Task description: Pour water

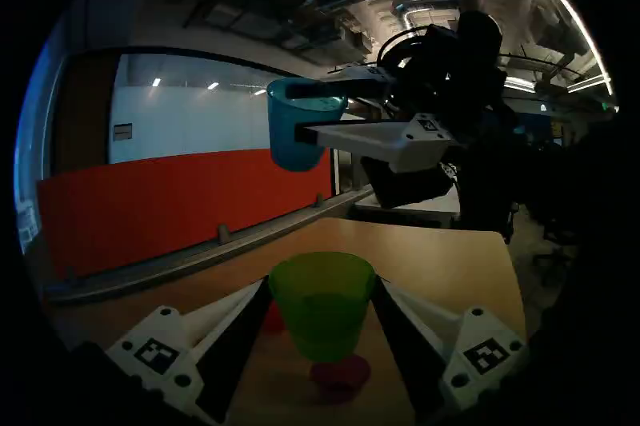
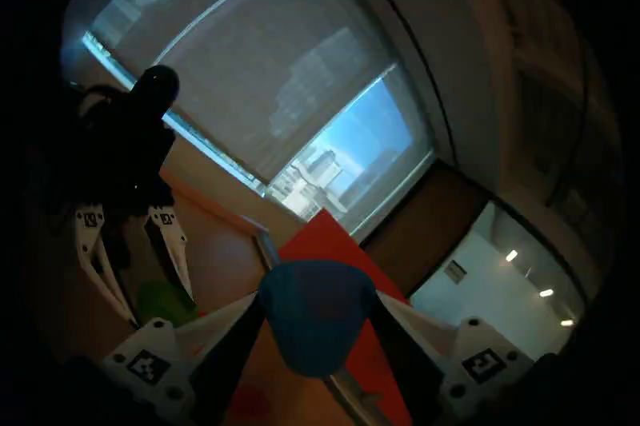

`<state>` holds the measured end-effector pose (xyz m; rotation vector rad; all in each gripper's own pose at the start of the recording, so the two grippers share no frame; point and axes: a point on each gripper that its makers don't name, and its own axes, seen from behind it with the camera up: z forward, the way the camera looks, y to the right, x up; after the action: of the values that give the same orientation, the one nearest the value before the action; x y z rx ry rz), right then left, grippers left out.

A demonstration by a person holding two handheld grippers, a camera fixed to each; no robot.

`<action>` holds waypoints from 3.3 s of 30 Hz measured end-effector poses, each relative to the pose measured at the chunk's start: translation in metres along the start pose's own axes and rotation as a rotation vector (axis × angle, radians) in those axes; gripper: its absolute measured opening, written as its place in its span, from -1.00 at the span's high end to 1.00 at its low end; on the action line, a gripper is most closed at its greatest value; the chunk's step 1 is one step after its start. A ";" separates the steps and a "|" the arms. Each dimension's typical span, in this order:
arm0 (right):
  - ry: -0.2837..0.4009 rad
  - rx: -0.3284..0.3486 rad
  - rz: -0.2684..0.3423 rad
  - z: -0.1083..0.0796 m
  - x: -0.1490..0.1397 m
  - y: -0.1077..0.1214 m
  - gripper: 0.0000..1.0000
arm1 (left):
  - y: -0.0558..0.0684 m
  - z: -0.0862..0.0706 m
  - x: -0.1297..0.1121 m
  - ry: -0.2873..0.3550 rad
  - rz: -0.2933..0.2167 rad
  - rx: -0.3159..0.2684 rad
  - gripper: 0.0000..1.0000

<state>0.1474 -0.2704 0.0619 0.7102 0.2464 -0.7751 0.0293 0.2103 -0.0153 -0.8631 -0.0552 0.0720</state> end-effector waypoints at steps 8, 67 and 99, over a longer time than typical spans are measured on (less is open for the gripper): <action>-0.021 0.028 0.308 -0.002 -0.016 -0.003 -0.80 | -0.003 -0.002 0.002 -0.001 0.003 0.009 -0.75; -0.274 0.170 0.694 -0.058 -0.143 -0.077 -0.83 | -0.051 -0.019 -0.072 -0.268 0.053 0.113 -0.76; -0.446 0.253 0.663 -0.061 -0.213 -0.121 -0.85 | -0.065 -0.022 -0.148 -0.502 0.054 0.090 -0.76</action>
<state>-0.0851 -0.1722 0.0526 0.7737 -0.4842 -0.3089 -0.1140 0.1386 0.0173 -0.7403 -0.4951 0.3383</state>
